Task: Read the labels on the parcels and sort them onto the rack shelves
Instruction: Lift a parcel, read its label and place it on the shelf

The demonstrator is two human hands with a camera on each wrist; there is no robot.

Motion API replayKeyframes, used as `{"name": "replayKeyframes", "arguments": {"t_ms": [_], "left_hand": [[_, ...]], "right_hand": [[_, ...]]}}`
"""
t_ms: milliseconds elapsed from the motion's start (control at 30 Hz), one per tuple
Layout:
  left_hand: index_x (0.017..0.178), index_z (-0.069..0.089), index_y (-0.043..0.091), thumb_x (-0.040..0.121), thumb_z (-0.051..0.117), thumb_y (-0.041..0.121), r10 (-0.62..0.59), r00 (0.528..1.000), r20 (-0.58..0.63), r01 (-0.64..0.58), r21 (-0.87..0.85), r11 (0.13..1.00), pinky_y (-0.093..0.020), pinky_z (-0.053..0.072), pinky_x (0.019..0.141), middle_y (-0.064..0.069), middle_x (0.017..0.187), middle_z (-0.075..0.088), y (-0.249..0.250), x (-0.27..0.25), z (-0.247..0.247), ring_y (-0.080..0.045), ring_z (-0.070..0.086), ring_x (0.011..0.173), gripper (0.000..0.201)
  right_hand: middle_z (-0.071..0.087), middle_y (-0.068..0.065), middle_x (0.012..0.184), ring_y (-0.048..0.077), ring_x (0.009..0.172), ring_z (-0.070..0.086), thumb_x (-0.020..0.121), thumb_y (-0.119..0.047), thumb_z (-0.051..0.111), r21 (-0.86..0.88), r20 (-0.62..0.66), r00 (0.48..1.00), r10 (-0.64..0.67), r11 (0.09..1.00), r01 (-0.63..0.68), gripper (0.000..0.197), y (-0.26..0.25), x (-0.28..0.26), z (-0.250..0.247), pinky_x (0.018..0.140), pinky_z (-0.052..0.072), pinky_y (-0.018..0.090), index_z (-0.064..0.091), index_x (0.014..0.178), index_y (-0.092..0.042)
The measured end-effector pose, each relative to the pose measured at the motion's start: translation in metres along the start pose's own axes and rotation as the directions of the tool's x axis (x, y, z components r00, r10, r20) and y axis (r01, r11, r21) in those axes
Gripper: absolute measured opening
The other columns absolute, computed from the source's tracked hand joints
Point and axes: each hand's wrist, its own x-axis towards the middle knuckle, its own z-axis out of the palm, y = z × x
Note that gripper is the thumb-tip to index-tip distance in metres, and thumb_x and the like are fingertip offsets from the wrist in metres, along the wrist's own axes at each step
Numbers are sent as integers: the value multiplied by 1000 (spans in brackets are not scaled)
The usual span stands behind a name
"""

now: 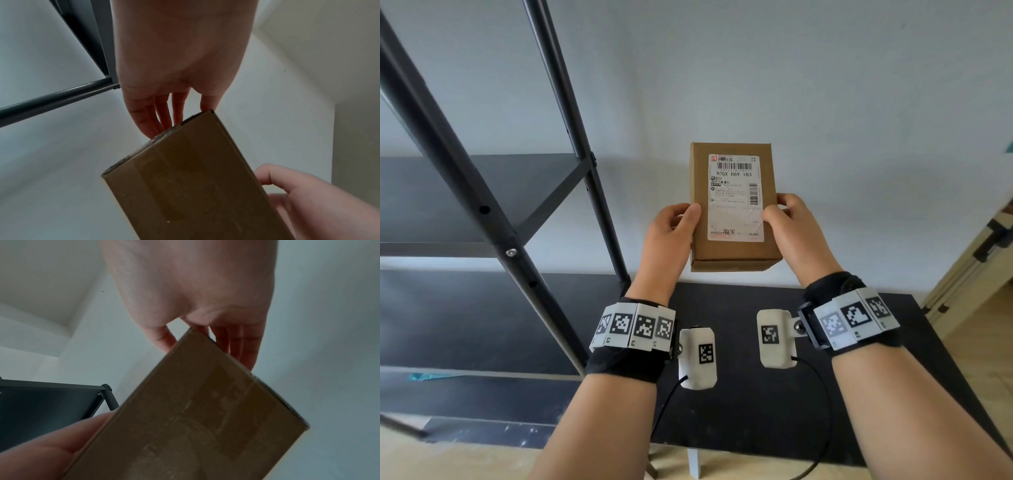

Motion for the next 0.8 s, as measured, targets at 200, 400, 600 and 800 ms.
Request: {"name": "replayKeyframes", "arguments": {"t_ms": [200,400,600,800], "left_hand": [[131,58,18,101,49,36,-27,1000,-2,27,43,999,-24,53,85,3,117,68,-3,-8,-7,-12,64,108,36],[135,55,18,102,47,35,-86,996,20,85,65,994,-23,52,83,2,122,65,-16,-29,-26,-14,62,113,38],[134,56,20,101,47,40,-129,991,18,127,92,988,-40,56,96,3,121,68,-25,-55,-62,-16,64,113,40],[131,59,19,101,48,38,-164,986,42,159,102,982,-39,55,98,2,118,69,-35,-103,-116,-15,66,110,37]], "right_hand": [[63,-15,100,0,89,60,96,-24,44,-19,47,999,-22,1000,23,40,1,-7,7,65,49,21,49,136,-22],[69,-9,98,1,80,62,96,-23,41,-85,102,994,-34,995,43,26,3,-22,25,49,45,11,63,107,-14],[68,3,95,4,74,59,97,-30,43,-92,55,998,-23,995,28,33,-5,-51,53,59,44,24,60,106,-3],[60,-2,88,5,75,57,98,-33,44,-105,34,999,29,994,-25,24,-10,-111,86,58,43,22,48,105,-11]]}}
